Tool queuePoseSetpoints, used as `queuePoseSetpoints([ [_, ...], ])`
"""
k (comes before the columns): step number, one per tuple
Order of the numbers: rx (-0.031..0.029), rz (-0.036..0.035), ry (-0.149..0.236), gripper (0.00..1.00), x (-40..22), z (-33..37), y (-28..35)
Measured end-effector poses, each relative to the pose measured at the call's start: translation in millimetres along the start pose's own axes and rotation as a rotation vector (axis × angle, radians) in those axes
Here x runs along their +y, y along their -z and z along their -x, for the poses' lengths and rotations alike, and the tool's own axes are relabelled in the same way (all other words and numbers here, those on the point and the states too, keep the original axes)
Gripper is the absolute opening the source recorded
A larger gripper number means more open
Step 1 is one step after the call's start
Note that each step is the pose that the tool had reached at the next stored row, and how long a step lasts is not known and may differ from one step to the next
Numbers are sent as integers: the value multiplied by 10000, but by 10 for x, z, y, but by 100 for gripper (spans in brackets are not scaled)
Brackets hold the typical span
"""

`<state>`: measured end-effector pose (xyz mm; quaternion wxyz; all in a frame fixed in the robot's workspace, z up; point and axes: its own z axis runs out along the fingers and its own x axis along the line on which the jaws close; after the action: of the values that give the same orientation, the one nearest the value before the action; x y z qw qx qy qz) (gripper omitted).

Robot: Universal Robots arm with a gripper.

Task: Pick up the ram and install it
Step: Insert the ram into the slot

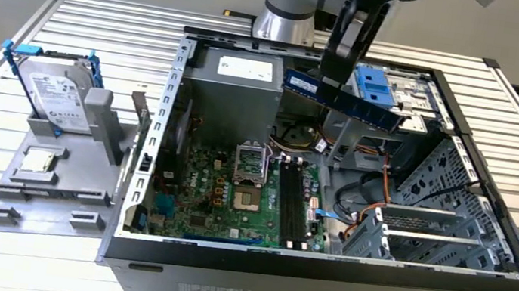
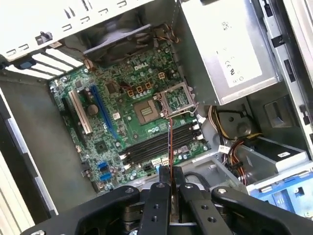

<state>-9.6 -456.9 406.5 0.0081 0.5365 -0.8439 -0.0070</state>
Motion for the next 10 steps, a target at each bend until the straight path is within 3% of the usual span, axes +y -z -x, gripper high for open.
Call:
queuePoseSetpoints([
  [10, -28, 8, -1459, 0, 0, 0, 0],
])
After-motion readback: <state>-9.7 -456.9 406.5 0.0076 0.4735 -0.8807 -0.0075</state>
